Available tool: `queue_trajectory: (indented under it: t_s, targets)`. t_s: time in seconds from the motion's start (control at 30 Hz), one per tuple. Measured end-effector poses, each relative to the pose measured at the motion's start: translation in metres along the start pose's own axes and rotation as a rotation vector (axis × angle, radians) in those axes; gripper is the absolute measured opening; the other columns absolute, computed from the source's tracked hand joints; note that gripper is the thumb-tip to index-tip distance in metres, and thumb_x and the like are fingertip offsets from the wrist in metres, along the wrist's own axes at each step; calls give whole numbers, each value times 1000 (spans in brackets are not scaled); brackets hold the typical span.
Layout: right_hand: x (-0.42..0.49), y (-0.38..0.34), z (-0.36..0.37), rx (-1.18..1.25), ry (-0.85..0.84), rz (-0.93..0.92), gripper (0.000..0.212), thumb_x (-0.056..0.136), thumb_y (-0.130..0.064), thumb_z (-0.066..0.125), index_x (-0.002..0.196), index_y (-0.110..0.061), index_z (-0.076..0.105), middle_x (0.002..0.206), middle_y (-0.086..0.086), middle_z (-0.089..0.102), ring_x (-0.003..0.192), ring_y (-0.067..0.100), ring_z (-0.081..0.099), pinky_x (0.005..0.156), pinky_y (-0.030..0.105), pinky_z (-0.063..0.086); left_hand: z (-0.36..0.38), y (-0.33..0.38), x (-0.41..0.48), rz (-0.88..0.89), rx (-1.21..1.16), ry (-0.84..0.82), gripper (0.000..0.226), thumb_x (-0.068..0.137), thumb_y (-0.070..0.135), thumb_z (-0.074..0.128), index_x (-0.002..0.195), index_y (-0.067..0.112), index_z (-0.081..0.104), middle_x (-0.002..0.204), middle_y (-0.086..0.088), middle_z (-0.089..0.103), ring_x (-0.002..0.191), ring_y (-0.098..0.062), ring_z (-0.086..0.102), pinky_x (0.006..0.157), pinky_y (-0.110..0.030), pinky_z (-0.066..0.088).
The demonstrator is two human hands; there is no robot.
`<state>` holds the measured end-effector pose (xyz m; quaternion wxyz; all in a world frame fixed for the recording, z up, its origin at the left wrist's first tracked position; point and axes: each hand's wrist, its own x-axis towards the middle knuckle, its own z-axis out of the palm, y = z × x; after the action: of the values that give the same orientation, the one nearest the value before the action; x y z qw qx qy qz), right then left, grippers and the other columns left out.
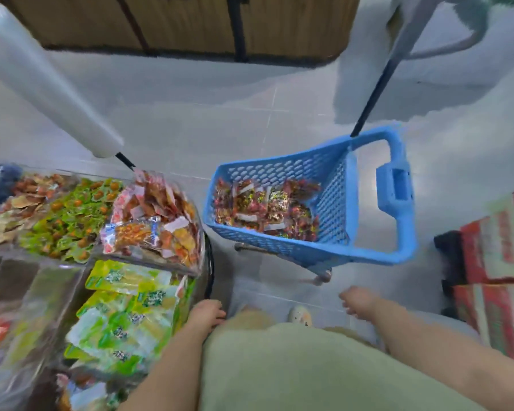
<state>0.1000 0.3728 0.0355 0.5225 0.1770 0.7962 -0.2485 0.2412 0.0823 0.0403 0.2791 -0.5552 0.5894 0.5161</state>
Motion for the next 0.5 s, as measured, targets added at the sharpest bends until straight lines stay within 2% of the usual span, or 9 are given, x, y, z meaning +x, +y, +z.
queue_trajectory:
  t_s: [0.07, 0.13, 0.2, 0.3, 0.37, 0.43, 0.5]
  targets:
    - [4, -14, -8, 74, 11, -31, 19, 96, -11, 43, 78, -12, 45, 69, 3, 46, 58, 13, 44, 55, 24, 36, 9, 23, -3, 75, 127, -5, 29, 95, 3, 46, 67, 11, 49, 68, -7, 54, 48, -15, 52, 40, -18, 39]
    - [3, -25, -16, 144, -18, -44, 7, 95, -13, 45, 89, -10, 48, 72, 4, 48, 58, 14, 45, 53, 23, 33, 13, 44, -1, 129, 260, -20, 32, 93, 6, 48, 62, 13, 50, 67, -8, 54, 51, -16, 49, 51, -23, 38]
    - [-1, -39, -23, 97, -73, -53, 9, 95, -18, 45, 99, -13, 51, 77, 1, 51, 62, 13, 48, 56, 22, 38, 15, 62, 4, 146, 345, -24, 31, 91, 10, 47, 60, 13, 51, 66, -9, 54, 56, -19, 45, 59, -28, 35]
    - [3, -67, -37, 83, -137, -64, 21, 95, -30, 48, 109, -14, 52, 87, 0, 56, 70, 11, 54, 60, 23, 43, 17, 88, 18, 165, 425, -62, 28, 92, 10, 45, 65, 12, 53, 67, -8, 54, 61, -20, 47, 64, -30, 37]
    - [9, -92, -43, 155, -137, -101, 18, 94, -31, 49, 103, -15, 51, 92, 2, 58, 71, 12, 55, 61, 22, 44, 17, 112, 31, 167, 447, -112, 23, 94, 10, 44, 74, 10, 54, 77, -11, 56, 64, -19, 49, 65, -29, 38]
    - [17, -115, -49, 223, -82, -151, 11, 94, -25, 50, 88, -16, 53, 85, 1, 57, 67, 11, 53, 61, 22, 43, 13, 137, 48, 174, 422, -119, 19, 97, 12, 44, 83, 7, 56, 83, -12, 59, 67, -19, 53, 62, -28, 42]
    - [28, -135, -53, 260, -28, -161, 13, 95, -18, 48, 84, -16, 55, 76, -2, 54, 62, 8, 50, 58, 21, 42, 7, 166, 62, 154, 360, -104, 17, 98, 15, 45, 88, 8, 56, 80, -10, 58, 61, -19, 52, 52, -25, 43]
